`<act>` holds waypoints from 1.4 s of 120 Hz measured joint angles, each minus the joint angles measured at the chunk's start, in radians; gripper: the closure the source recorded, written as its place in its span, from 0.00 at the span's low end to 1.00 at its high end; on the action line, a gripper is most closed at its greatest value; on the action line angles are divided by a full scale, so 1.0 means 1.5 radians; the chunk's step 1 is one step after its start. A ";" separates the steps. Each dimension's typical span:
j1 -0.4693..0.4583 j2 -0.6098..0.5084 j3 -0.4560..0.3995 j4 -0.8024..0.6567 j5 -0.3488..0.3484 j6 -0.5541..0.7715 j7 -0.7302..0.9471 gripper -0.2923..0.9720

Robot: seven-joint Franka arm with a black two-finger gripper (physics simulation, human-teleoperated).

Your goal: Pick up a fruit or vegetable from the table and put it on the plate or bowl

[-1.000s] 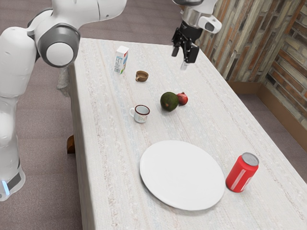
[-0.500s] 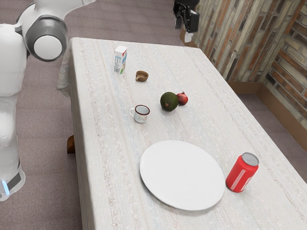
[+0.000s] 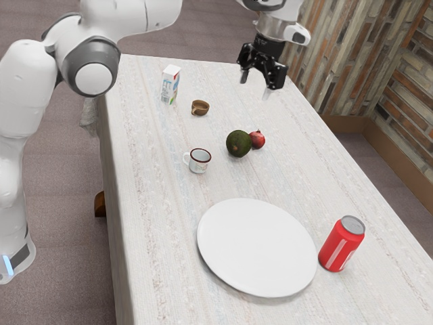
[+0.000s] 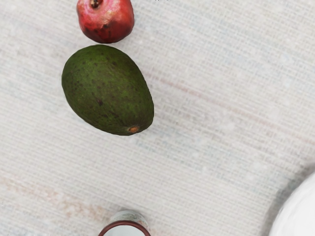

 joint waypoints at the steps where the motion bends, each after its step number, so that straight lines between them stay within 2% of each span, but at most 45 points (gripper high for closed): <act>1: -0.001 0.001 0.002 -0.001 0.004 0.001 -0.005 0.23; 12: -0.006 0.005 0.009 -0.005 0.051 0.013 -0.064 0.23; 32: -0.003 0.011 0.009 -0.009 0.064 0.030 -0.157 0.23; 63: 0.004 0.059 0.012 -0.006 0.046 0.066 -0.259 0.23; 100: 0.005 0.100 0.013 -0.024 0.031 0.082 -0.326 0.23; 128: 0.009 0.086 0.025 -0.071 0.023 0.075 -0.361 0.23; 168: 0.008 0.065 0.035 -0.145 0.020 0.111 -0.394 0.23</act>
